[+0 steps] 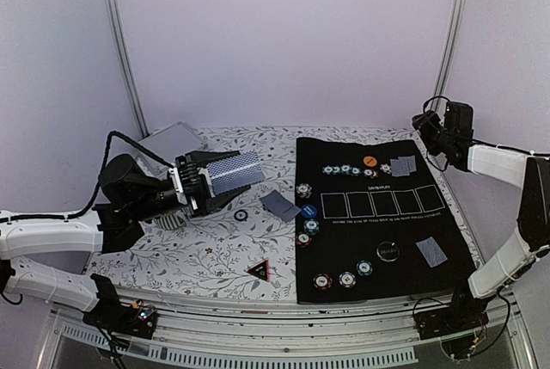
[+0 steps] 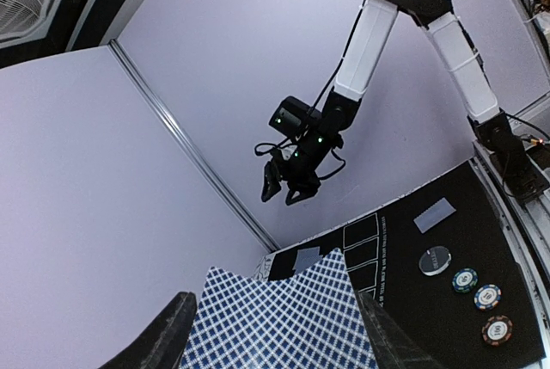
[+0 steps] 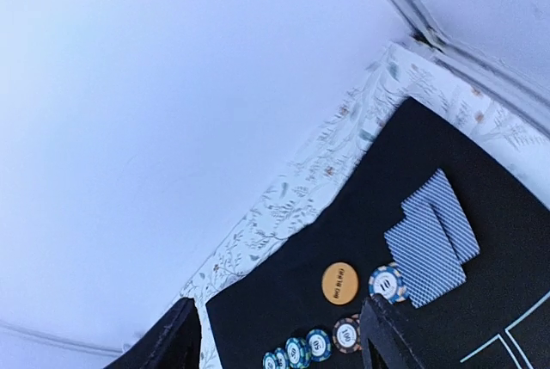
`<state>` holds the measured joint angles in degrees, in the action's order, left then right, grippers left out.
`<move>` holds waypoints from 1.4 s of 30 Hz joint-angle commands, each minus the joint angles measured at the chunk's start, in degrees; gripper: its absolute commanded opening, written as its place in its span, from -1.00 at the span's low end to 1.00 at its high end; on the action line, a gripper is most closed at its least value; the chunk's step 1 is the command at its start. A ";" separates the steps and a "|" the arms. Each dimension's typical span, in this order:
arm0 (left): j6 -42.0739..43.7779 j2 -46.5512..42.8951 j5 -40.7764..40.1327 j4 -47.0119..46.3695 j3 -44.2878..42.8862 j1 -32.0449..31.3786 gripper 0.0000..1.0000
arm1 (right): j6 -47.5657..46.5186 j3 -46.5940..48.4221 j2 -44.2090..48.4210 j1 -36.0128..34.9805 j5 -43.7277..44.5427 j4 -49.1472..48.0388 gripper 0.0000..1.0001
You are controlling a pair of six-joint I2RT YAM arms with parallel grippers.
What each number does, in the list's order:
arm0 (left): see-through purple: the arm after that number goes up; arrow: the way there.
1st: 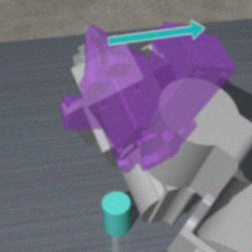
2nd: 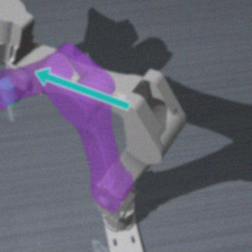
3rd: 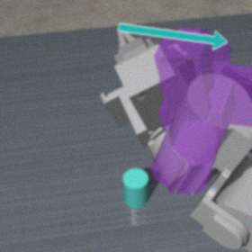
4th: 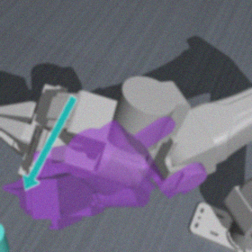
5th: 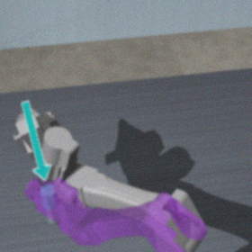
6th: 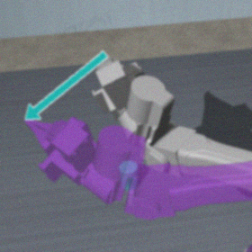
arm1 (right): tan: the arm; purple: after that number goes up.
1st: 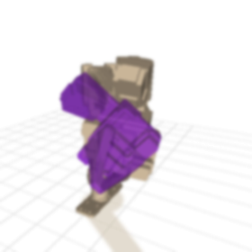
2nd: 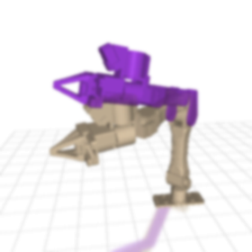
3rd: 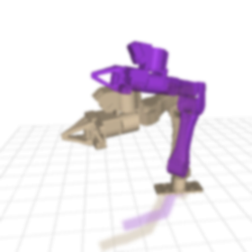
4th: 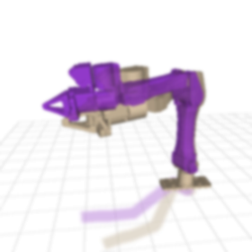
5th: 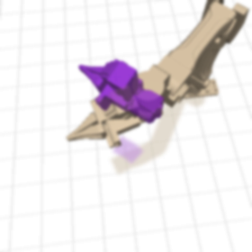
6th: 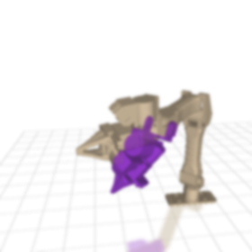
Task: Distribute texas hold em gaming equipment
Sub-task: Distribute the poker card in the big blind area, then pick up the poker card from the face-down deck piles.
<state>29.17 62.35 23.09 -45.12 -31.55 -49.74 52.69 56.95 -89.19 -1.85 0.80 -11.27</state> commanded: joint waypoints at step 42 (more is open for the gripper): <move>1.15 -0.38 0.36 -1.11 0.13 -1.72 0.14 | -42.79 41.05 -14.55 -49.78 -38.52 36.55 0.93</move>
<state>29.93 62.37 23.44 -44.58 -31.51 -50.63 12.38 95.33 -103.07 -51.59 -43.46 19.49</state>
